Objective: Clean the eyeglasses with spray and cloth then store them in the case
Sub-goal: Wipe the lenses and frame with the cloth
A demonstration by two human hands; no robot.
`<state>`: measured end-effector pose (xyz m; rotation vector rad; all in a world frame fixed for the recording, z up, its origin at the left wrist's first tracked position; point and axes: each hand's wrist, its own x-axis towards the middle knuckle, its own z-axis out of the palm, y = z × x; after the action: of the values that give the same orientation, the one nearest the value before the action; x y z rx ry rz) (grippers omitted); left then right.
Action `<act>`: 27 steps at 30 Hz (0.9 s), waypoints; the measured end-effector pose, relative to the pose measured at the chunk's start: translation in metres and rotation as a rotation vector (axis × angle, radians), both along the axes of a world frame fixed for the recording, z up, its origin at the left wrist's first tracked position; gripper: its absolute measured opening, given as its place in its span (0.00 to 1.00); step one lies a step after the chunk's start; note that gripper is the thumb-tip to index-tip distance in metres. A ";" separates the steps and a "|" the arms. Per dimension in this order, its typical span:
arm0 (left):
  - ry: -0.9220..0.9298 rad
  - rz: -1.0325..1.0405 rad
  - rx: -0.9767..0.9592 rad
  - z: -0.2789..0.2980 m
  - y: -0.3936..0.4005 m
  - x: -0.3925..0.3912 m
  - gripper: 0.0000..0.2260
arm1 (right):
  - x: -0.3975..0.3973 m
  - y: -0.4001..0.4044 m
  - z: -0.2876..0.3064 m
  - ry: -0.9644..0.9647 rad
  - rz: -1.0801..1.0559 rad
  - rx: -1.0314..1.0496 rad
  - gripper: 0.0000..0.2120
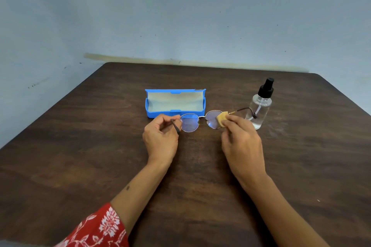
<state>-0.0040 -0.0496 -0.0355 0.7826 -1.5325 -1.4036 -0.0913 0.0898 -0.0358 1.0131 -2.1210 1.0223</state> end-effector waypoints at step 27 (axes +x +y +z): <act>-0.001 -0.025 -0.067 0.003 0.003 0.003 0.02 | 0.003 -0.007 -0.002 0.029 0.027 0.020 0.11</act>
<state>-0.0014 -0.0467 -0.0320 0.7260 -1.5872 -1.3629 -0.0883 0.0827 -0.0382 1.0627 -2.1031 0.9958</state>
